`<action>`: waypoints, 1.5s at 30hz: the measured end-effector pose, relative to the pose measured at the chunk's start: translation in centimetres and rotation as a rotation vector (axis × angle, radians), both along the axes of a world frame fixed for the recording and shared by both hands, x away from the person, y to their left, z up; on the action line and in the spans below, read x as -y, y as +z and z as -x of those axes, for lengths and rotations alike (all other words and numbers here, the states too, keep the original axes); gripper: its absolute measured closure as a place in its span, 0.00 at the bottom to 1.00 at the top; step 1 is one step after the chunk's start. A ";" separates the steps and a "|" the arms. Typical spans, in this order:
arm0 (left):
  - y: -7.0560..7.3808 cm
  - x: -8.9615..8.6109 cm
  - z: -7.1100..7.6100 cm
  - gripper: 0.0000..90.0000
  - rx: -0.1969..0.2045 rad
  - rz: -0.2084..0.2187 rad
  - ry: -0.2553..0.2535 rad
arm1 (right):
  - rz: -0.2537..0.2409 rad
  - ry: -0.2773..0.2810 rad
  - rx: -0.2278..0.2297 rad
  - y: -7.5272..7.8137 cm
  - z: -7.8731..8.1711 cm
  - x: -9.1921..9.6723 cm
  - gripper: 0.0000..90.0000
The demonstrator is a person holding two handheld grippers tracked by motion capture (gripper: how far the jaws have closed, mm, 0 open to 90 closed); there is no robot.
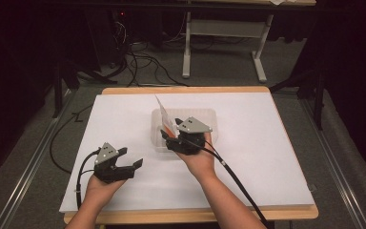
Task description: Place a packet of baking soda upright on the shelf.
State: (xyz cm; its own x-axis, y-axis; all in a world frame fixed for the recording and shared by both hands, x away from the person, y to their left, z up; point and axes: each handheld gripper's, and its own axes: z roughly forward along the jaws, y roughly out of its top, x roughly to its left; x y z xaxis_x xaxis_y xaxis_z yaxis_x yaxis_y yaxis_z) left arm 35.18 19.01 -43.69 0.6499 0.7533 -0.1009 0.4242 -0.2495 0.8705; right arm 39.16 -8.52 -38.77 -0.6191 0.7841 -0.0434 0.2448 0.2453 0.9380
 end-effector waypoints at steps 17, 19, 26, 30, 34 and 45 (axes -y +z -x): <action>0.1 -0.8 -0.3 0.25 0.002 0.010 0.039 | 0.017 -0.020 -0.013 -1.7 5.4 7.5 0.40; 0.2 -1.2 -0.4 0.25 0.002 0.016 0.052 | 0.032 -0.046 -0.007 -1.7 5.9 9.3 0.40; 0.1 -2.4 -0.6 0.25 -0.006 0.004 0.090 | 0.047 -0.181 -0.005 -1.7 6.8 17.1 0.40; 0.1 -2.6 -0.7 0.25 -0.003 0.004 0.109 | 0.044 -0.304 -0.031 -2.7 7.9 22.8 0.40; 0.1 -2.2 -0.4 0.25 -0.004 -0.006 0.107 | 0.067 -0.433 -0.061 -4.2 8.3 26.8 0.40; 0.1 -2.2 -0.4 0.25 0.011 -0.031 0.113 | 0.066 -0.394 -0.096 -4.8 7.5 25.8 0.40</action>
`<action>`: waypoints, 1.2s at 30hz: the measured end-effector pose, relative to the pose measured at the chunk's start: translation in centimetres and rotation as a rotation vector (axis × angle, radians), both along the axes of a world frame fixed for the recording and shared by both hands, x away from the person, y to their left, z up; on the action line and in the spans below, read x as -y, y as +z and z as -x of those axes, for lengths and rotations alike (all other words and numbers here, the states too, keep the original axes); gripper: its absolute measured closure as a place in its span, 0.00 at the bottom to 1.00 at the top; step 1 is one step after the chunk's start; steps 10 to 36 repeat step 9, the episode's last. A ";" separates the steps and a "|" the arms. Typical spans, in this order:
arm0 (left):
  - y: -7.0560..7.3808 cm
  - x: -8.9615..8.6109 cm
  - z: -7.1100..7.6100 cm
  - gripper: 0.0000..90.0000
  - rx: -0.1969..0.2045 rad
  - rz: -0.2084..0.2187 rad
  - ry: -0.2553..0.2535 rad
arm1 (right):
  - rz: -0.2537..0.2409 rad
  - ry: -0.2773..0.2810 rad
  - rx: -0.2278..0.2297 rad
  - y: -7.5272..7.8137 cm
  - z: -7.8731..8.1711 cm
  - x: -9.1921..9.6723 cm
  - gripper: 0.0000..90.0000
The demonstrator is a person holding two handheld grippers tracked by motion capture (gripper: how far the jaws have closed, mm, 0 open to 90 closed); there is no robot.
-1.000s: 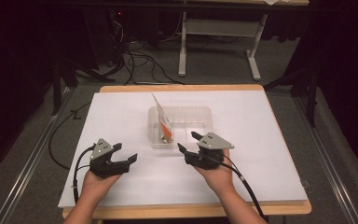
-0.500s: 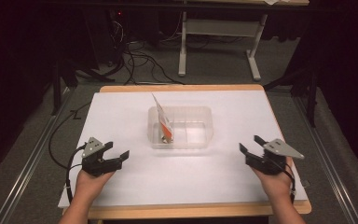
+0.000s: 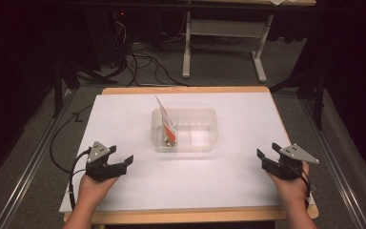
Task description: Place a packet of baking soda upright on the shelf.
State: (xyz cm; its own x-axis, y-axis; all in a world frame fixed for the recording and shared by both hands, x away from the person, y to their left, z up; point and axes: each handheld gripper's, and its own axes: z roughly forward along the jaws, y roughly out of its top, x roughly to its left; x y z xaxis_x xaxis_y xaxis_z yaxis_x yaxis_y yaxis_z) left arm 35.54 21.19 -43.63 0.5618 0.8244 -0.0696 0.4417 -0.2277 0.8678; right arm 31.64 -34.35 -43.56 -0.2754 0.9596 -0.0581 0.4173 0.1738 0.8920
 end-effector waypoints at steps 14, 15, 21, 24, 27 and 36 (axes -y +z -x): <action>0.1 -0.7 -0.4 0.24 0.001 0.025 0.009 | 0.029 0.018 -0.025 -0.4 -0.1 -1.2 0.40; 0.1 -0.7 -0.4 0.24 0.001 0.025 0.009 | 0.029 0.018 -0.025 -0.4 -0.1 -1.2 0.40; 0.1 -0.7 -0.4 0.24 0.001 0.025 0.009 | 0.029 0.018 -0.025 -0.4 -0.1 -1.2 0.40; 0.1 -0.7 -0.4 0.24 0.001 0.025 0.009 | 0.029 0.018 -0.025 -0.4 -0.1 -1.2 0.40; 0.1 -0.7 -0.4 0.24 0.001 0.025 0.009 | 0.029 0.018 -0.025 -0.4 -0.1 -1.2 0.40; 0.1 -0.7 -0.4 0.24 0.001 0.025 0.009 | 0.029 0.018 -0.025 -0.4 -0.1 -1.2 0.40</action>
